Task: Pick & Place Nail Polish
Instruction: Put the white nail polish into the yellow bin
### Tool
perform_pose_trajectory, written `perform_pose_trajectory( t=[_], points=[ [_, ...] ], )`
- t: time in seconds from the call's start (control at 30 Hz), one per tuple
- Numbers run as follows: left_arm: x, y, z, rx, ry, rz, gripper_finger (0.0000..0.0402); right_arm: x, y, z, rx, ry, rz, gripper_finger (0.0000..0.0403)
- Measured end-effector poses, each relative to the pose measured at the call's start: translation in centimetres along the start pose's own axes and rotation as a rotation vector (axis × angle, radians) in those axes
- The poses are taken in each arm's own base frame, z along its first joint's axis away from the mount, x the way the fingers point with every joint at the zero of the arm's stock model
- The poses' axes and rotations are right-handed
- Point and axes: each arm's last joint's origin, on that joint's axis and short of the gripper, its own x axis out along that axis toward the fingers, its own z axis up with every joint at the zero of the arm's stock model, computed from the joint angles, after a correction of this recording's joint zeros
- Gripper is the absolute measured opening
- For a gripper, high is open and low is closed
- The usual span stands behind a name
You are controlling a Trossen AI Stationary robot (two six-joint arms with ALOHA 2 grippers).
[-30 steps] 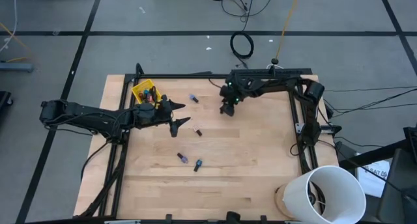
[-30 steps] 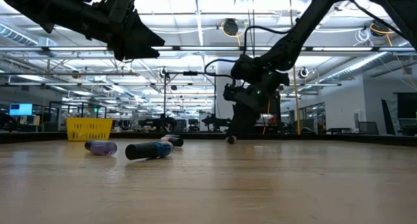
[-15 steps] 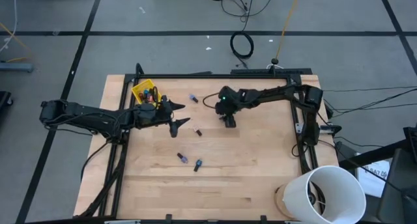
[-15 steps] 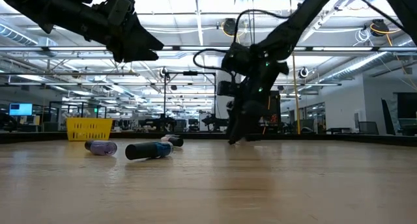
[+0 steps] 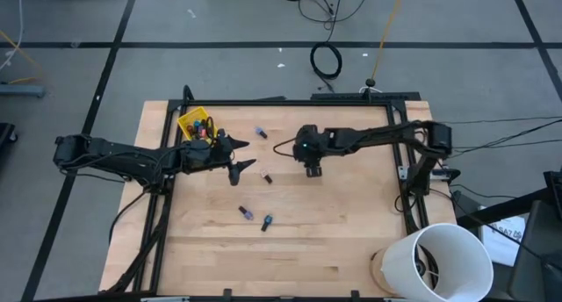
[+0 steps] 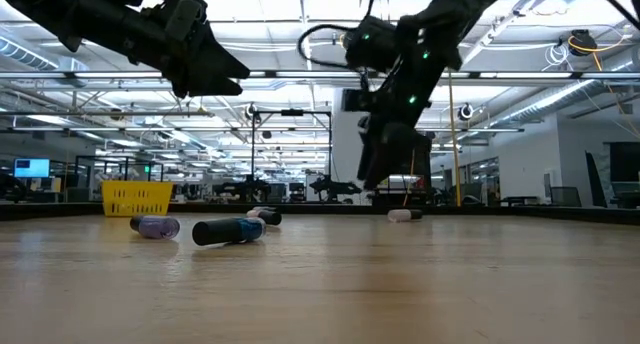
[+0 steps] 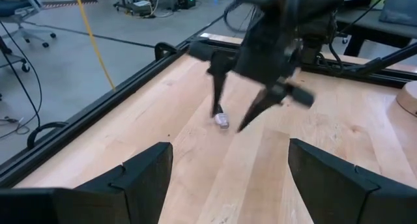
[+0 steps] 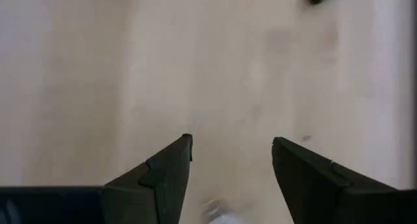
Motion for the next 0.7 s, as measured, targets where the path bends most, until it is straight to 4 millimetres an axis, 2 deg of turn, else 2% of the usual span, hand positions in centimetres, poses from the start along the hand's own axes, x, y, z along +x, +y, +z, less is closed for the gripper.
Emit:
perform_pose_trajectory(
  t=[0.1,0.23,0.4,0.53,0.7],
  points=[
    [0.0,0.0,0.0,-0.005,0.000,-0.001,0.0294,-1.8,-0.7,-0.6,0.012,-0.006,0.082,0.0207],
    [0.0,0.0,0.0,-0.005,0.001,-0.001,0.0294,-3.0,-2.2,-2.3,0.023,0.026,0.082,0.0207],
    [0.0,0.0,0.0,-0.004,0.002,0.000,0.0294,-2.1,-3.7,-5.6,0.054,0.055,0.123,0.0201],
    [0.0,0.0,0.0,-0.004,0.002,0.000,0.0294,-0.9,-4.0,-7.8,0.022,0.006,0.139,0.0186],
    [0.0,0.0,0.0,-0.004,0.002,0.000,0.0294,0.0,-3.9,-8.8,-0.039,-0.067,0.094,0.0168]
  ],
)
